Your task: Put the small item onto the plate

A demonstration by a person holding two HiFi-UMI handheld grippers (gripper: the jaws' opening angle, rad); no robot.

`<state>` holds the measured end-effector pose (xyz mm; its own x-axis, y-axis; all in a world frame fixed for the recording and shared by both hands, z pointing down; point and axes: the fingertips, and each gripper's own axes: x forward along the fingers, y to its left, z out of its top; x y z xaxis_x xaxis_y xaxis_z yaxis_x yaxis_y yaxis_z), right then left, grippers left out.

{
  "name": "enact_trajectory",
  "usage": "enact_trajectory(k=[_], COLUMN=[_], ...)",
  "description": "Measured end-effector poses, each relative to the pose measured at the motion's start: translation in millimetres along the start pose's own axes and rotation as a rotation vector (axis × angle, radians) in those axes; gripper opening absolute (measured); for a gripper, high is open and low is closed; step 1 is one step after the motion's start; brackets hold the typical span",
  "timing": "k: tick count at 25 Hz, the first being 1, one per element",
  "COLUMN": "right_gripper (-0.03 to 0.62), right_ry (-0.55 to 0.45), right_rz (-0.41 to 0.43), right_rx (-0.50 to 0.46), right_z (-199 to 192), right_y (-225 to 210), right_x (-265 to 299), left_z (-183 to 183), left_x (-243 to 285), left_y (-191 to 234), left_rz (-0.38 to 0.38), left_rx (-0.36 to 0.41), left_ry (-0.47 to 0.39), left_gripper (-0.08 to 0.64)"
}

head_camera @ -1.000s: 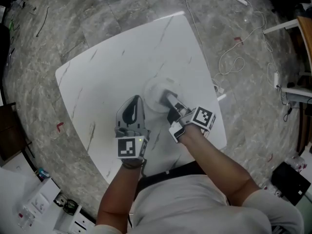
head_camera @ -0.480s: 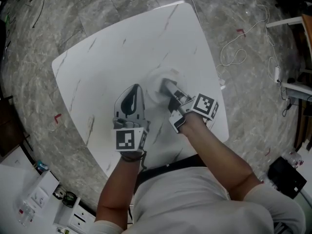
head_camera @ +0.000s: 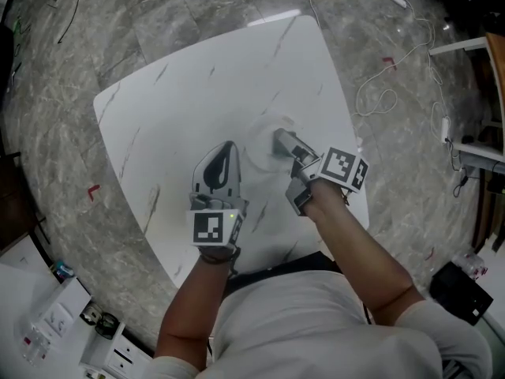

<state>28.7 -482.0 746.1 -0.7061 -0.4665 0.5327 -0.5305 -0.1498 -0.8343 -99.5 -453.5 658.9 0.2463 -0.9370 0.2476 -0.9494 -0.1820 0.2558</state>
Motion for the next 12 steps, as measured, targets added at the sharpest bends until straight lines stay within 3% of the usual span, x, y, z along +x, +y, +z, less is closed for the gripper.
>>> enact_trajectory(k=[6,12], right_gripper=[0.305,0.304], right_ry=[-0.03,-0.09], right_rz=[-0.032,0.03], right_rx=[-0.06,-0.101], right_z=[7.4,8.5], right_y=[9.1,46.2], right_x=[-22.8,-49.0], left_z=[18.4,43.4], left_x=[-17.0,-42.7], left_y=[3.6,2.3], left_rz=[-0.002,-0.019], left_rx=[0.001,0.017], left_ry=[-0.018,-0.04], left_gripper=[0.006,0.006])
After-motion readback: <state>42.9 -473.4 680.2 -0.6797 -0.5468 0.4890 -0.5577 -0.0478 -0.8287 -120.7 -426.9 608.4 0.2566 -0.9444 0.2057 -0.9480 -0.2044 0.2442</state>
